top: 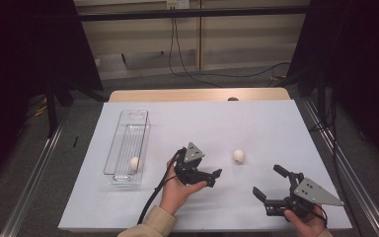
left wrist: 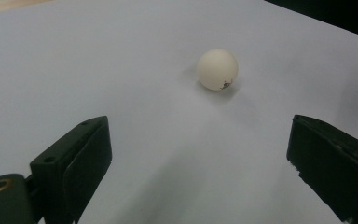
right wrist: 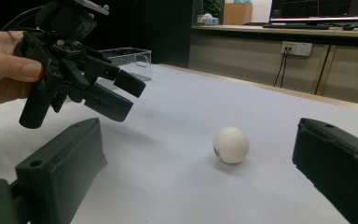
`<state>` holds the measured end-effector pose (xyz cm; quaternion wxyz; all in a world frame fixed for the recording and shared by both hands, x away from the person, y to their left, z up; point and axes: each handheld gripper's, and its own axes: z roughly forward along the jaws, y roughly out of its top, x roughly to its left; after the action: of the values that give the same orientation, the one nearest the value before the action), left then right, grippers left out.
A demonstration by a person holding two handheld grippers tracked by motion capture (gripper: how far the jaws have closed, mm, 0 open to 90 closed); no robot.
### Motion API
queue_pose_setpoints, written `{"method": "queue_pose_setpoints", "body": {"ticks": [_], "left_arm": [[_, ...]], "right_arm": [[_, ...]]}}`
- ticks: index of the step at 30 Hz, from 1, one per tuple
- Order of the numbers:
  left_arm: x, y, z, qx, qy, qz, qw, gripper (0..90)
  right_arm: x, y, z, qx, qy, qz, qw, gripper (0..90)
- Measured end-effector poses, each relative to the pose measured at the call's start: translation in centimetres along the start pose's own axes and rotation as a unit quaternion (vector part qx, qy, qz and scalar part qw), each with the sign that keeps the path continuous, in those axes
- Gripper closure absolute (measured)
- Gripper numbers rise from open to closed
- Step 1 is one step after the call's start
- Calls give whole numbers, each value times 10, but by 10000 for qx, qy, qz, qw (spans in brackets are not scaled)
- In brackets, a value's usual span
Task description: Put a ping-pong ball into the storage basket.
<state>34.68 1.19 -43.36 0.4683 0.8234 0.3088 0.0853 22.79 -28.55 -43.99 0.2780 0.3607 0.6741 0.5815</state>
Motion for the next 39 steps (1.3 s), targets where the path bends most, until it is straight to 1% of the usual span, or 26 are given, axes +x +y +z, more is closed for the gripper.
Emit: {"method": "queue_pose_setpoints", "body": {"ticks": [11, 15, 18, 22, 39], "left_arm": [[-2, 1, 6, 6, 0, -7, 10000, 65], [-2, 1, 8, 9, 0, 38, 10000, 65], [-3, 2, 10, 5, -9, 16, 10000, 65], [-4, 2, 12, 10, 6, 55, 10000, 65], [-6, 5, 20, -7, -58, 59, 10000, 65]], "right_arm": [[0, 0, 0, -6, 6, 7, 10000, 15], [0, 0, 0, 1, 15, 3, 10000, 15], [0, 0, 0, -3, 11, 12, 10000, 15], [0, 0, 0, -3, 14, 21, 10000, 15], [0, 0, 0, -2, 7, 9, 10000, 15]]}}
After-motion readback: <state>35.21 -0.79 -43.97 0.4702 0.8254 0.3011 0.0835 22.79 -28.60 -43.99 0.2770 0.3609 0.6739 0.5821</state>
